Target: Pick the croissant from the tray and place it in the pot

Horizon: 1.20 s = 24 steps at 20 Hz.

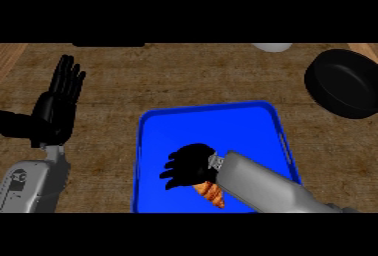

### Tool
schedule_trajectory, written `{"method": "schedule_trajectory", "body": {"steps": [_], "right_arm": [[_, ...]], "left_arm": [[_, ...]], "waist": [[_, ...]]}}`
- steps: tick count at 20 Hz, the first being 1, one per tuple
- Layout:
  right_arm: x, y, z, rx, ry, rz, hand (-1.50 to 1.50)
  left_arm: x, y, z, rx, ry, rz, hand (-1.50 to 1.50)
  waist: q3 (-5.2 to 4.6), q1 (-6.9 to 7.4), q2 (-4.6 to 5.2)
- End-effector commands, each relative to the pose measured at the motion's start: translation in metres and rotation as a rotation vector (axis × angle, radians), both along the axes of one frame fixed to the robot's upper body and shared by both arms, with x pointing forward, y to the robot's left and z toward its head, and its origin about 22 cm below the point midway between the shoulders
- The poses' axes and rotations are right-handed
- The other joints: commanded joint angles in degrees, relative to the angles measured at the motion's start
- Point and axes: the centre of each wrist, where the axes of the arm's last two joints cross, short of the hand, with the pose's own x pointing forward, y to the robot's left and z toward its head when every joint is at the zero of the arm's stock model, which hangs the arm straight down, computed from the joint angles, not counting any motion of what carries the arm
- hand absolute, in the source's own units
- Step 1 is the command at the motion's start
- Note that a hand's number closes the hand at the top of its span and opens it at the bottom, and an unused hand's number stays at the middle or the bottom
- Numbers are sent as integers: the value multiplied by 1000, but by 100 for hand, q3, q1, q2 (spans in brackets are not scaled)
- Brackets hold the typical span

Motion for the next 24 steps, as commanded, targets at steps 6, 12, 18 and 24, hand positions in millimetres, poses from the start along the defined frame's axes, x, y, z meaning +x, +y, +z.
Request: {"method": "schedule_trajectory", "body": {"steps": [6,12,18,24], "right_arm": [[-29,5,-32,19,58,203,150],[-33,3,-38,47,54,201,150],[-35,-27,-7,357,-67,-180,150],[-54,-62,9,650,-116,-642,150]], "left_arm": [[3,-1,12,1,-7,17,0],[-1,-4,3,1,6,-4,0],[-6,10,12,-3,5,59,0],[-19,28,-1,3,25,100,0]], "waist": [[-6,3,33],[-7,-14,33],[6,-313,-39],[-1,-550,-97]]}}
